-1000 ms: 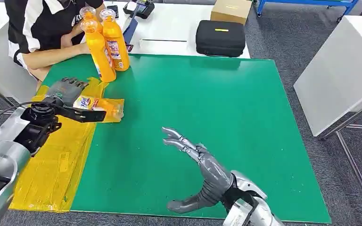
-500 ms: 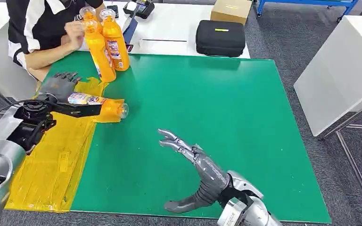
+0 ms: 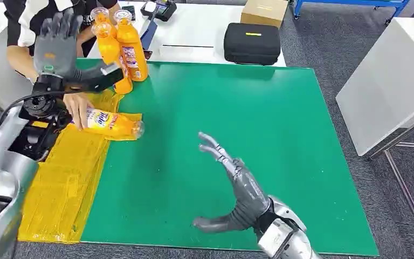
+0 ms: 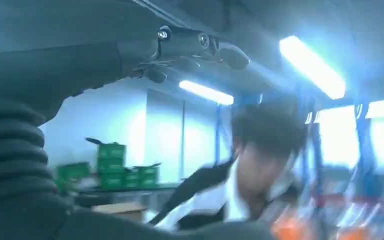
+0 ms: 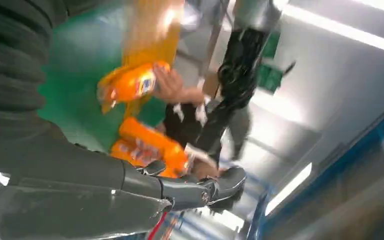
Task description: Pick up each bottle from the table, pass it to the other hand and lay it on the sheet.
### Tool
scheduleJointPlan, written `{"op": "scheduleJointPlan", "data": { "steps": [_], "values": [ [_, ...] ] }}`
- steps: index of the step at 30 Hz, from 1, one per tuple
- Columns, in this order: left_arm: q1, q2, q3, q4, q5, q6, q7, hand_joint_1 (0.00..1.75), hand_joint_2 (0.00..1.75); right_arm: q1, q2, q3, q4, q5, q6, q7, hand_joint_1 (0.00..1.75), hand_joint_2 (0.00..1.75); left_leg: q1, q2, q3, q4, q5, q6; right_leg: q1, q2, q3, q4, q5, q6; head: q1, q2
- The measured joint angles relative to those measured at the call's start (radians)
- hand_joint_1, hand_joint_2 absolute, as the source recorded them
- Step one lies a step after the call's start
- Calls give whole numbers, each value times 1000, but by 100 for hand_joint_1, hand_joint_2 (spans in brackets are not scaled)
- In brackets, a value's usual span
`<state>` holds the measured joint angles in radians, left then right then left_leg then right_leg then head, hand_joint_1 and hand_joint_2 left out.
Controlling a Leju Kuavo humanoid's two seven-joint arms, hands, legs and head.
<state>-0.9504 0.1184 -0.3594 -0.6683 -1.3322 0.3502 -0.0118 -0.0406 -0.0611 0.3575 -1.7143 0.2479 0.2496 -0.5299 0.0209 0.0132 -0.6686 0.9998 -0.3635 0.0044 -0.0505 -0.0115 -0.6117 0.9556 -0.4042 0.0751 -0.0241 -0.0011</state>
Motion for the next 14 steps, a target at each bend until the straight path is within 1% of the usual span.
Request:
{"op": "scheduleJointPlan", "data": {
  "steps": [3, 7, 10, 11, 13, 14],
  "values": [
    [59, -32, 29, -169, 40, -2, -8, 0, 175, 14, 12, -26, -18, 17, -25, 8, 0, 175, 0, 0, 0, 0, 0, 0, 0, 0, 0, 0, 0, 0, 0, 0],
    [99, -47, 49, -285, 50, -2, -13, 0, 175, 27, 19, -44, -30, 21, -31, 9, 0, 175, 0, 1, 0, 0, 0, 0, 0, 1, 0, 0, 0, 0, 0, 0],
    [129, -65, 70, -351, 168, -8, -81, 0, 175, 43, 30, -64, -44, 56, -94, 31, 0, 175, 1, 1, 1, 0, 0, 0, 1, 0, 0, 0, 0, 0, 0, 0],
    [146, -75, 79, -377, 247, -40, -105, 0, 175, 53, 35, -75, -52, 54, -122, 38, 0, 175, 1, 1, 1, 0, 0, 0, 1, 0, 0, 0, 0, 0, 0, 0],
    [191, -96, 89, -445, 508, -174, -148, 0, 175, 72, 41, -105, -74, 42, -198, 48, 0, 175, 0, 0, 1, 0, 0, 0, 0, 0, 1, 0, -1, 0, 0, 0],
    [217, -100, 88, -472, 597, -221, -160, 0, 175, 80, 43, -120, -81, 39, -232, 52, 0, 175, 0, 0, 0, 0, 0, 0, 0, 0, 1, 0, -1, 0, 0, 0]
  ]
}}
